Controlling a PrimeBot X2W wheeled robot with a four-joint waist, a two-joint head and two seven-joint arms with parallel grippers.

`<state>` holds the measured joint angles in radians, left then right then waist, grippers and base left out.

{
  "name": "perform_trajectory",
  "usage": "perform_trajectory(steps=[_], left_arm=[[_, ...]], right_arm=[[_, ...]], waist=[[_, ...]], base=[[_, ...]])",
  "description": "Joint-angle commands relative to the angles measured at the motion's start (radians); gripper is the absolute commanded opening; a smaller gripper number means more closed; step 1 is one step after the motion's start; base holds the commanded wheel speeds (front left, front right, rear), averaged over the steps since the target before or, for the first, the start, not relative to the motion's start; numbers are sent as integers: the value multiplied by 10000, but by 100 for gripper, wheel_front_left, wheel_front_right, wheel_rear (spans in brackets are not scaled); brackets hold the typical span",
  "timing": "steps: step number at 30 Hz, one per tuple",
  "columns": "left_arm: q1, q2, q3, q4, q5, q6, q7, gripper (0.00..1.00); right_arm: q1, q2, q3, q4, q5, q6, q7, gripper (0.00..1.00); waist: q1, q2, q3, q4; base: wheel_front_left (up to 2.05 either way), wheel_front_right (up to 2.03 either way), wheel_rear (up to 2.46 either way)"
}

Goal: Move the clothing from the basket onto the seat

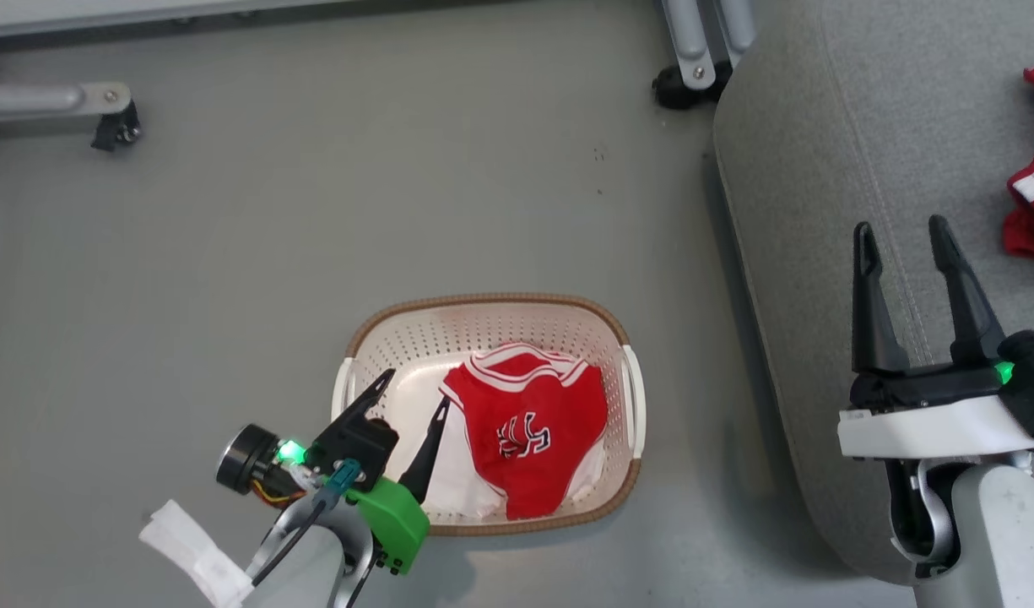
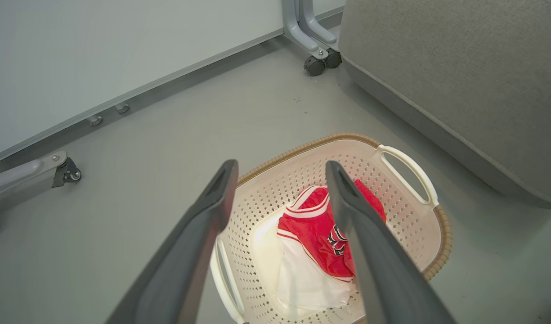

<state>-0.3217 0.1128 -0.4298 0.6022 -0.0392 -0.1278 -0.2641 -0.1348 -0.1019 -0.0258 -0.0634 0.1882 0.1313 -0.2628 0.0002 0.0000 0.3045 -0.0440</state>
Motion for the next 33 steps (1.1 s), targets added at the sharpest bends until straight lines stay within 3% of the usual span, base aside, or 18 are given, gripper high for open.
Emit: perform_trajectory(steps=[1, 9, 16, 21, 33], left_arm=[[-529, 94, -302, 289, -48, -40, -3, 100], [-2843, 192, -2757, 2352, -1204, -37, 37, 100], [-4672, -73, -4550, 3590, -2965, -37, 1126, 100], [-5585, -180, -5228, 3967, -4129, -30, 1965, 100], [-6961, -283, -6422, 4808, -5180, -29, 2214, 100]], right_arm=[[-315, 71, -83, -121, -71, -10, -29, 100], [-1136, 332, -390, -732, -105, -12, -29, 100], [-1594, 447, -380, -1408, -106, -10, -28, 100], [-1936, 492, -304, -1908, 31, -10, -29, 100], [-2418, 511, 161, -2268, -43, -12, -29, 100]], waist=[[-2, 0, 1955, -639], [-2, 0, 3775, -1256], [-2, 0, 5207, -1528], [-2, 0, 5908, -1581], [-2, 0, 6742, -1743]], base=[[0, 0, 0], [0, 0, 0], [0, 0, 0], [0, 0, 0], [0, 0, 0]])
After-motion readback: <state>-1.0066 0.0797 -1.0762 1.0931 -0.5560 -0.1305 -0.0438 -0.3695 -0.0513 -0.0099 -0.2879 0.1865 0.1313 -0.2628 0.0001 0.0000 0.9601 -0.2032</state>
